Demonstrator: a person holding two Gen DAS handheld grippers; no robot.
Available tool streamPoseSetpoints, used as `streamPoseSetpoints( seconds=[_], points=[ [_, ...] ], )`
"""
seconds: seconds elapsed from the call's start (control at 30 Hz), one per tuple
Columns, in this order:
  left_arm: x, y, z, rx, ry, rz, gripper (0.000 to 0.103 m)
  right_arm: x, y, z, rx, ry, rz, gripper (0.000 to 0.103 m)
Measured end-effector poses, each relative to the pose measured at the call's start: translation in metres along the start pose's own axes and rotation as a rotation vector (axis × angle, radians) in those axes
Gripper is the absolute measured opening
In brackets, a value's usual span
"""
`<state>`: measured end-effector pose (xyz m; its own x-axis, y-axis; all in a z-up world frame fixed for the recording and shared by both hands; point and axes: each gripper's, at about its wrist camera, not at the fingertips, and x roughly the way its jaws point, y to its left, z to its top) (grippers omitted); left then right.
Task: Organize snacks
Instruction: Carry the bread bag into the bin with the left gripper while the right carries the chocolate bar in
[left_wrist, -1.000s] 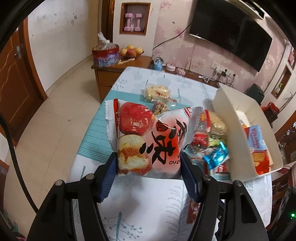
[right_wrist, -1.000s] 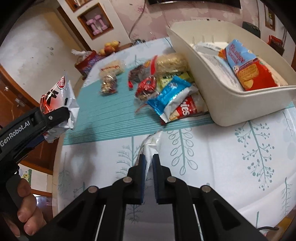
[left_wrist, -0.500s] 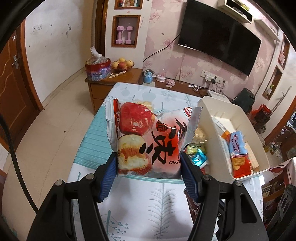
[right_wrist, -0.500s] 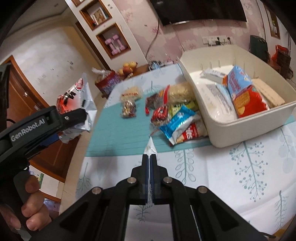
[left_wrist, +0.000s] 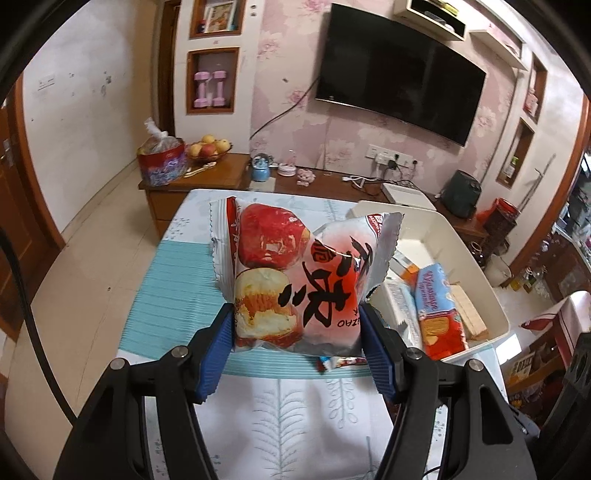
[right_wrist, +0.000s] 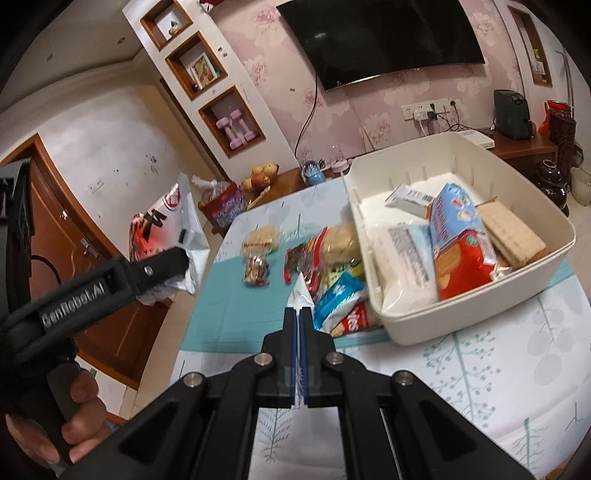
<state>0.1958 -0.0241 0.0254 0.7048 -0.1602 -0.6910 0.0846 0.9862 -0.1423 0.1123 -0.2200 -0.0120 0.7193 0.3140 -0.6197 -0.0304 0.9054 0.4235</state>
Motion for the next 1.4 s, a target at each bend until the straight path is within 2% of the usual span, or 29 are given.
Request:
streamPoseSetpoints(
  seconds=[0.53,0.9,1.17,1.27,1.4],
  points=[
    [0.026,-0.055,0.002,0.1,-0.039,-0.138,0.065,-0.022,-0.041,0.038,0.004,-0.141,-0.028,0.002],
    [0.072,-0.105,-0.007,0.168,0.023,-0.261,0.065,-0.025,-0.089,0.055,0.047,-0.187,-0.085,0.002],
    [0.103,-0.132,-0.011,0.142,0.099,-0.33,0.066,-0.031,-0.13,0.066,0.098,-0.217,-0.12,0.002],
    [0.111,-0.136,-0.011,0.143,0.113,-0.342,0.067,-0.03,-0.144,0.069,0.123,-0.214,-0.139,0.002],
    [0.12,-0.143,-0.011,0.151,0.132,-0.312,0.072,-0.025,-0.158,0.069,0.157,-0.193,-0.148,0.002]
  ],
)
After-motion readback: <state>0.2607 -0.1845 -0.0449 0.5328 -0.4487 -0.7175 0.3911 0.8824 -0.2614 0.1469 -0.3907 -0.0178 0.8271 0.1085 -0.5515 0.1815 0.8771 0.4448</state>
